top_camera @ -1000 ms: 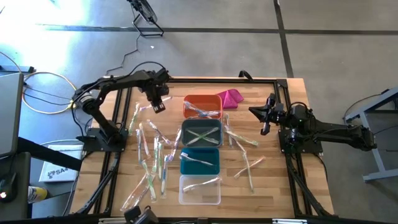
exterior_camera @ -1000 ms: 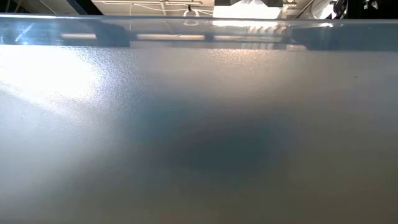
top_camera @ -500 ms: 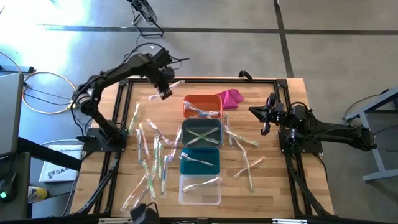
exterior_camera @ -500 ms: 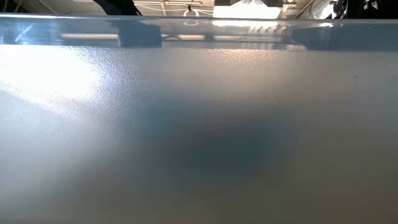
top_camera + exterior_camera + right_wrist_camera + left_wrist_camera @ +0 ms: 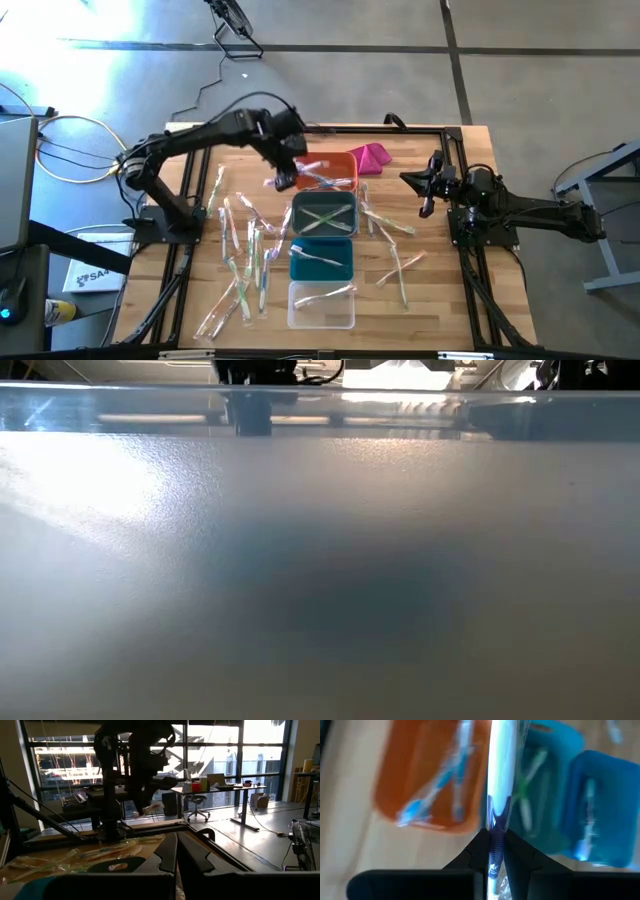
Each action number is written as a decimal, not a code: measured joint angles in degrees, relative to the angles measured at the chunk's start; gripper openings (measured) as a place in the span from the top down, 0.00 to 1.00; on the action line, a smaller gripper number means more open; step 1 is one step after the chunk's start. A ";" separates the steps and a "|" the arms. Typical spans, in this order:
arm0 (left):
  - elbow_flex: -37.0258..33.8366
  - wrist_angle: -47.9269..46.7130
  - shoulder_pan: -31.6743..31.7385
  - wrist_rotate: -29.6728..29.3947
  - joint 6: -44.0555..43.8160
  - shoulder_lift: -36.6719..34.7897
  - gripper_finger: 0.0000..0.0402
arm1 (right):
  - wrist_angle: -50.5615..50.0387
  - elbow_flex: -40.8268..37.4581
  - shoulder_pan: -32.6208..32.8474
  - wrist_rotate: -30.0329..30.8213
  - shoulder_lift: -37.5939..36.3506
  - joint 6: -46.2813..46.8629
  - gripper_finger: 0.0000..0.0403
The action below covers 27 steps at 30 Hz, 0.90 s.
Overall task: Pick & Place Toothbrushes
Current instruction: Put the purple toothbrush into the blue bin
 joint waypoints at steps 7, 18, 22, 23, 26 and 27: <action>0.02 2.33 -9.84 -0.04 -8.49 0.00 0.92 | 0.00 0.00 0.01 -0.15 0.00 0.02 0.99; 0.02 13.89 -22.90 -0.58 -16.40 0.00 0.92 | 0.00 0.00 0.02 -0.15 0.00 0.02 0.99; -0.80 17.78 -27.03 -2.60 -18.64 0.00 0.92 | 0.00 0.00 0.01 -0.16 0.00 0.06 0.99; -1.19 18.34 -28.01 -3.42 -19.37 0.00 0.92 | 0.00 0.00 0.02 -0.19 0.00 0.30 0.99; -2.76 20.43 -30.18 -5.15 -21.46 0.00 0.92 | -0.05 0.00 0.02 -0.27 0.00 0.63 0.99; -3.64 21.75 -30.65 -5.31 -21.95 -0.04 0.92 | -0.07 0.00 0.00 -0.26 0.00 0.64 0.99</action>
